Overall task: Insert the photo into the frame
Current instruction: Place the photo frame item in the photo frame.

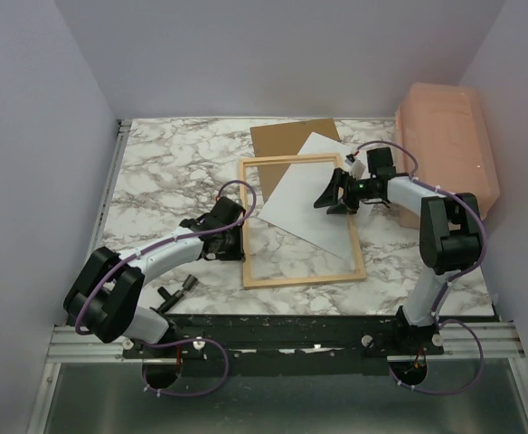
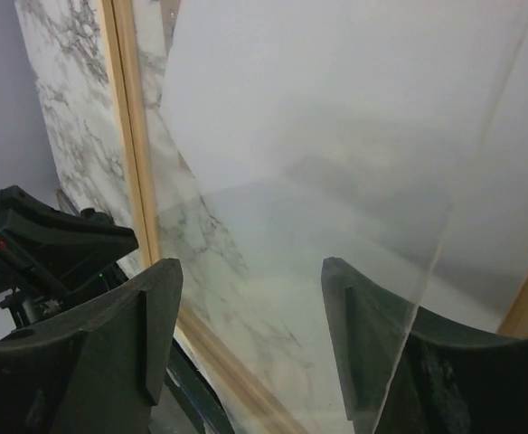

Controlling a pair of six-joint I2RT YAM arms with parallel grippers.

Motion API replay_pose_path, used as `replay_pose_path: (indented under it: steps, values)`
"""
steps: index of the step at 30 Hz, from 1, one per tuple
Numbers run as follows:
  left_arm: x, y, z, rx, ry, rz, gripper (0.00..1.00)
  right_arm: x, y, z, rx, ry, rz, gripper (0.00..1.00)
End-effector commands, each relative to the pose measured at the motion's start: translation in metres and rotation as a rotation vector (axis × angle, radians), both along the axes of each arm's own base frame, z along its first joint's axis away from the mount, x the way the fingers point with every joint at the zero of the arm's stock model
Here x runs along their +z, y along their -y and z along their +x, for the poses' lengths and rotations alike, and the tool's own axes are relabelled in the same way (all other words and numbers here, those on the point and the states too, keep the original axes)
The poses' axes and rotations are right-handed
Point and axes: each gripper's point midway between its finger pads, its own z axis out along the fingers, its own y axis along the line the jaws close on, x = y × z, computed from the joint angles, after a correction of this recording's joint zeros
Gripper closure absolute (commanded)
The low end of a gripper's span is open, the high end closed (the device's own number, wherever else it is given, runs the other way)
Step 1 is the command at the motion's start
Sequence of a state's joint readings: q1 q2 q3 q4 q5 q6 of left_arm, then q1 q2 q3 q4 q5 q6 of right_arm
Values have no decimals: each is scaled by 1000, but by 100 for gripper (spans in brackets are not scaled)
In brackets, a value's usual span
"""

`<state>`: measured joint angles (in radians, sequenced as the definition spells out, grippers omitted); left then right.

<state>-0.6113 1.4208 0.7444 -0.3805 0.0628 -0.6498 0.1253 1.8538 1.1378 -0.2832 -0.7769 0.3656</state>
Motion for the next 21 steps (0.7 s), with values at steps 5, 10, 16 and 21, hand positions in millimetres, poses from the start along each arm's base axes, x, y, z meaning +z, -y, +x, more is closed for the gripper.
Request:
replay_pose_path:
  steps: [5,10,16,21]
  values:
    - [-33,-18,-17,-14,-65,119,83,5,2,9,-27,62,-73,22]
    - [-33,-18,-17,-14,-65,118,83,-8,7,9,-54,43,-146,20]
    - [-33,-21,-14,0,-53,136,83,-25,17,11,-107,22,-250,14]
    - [-34,-22,-14,1,-54,138,83,-27,23,12,-135,25,-310,12]
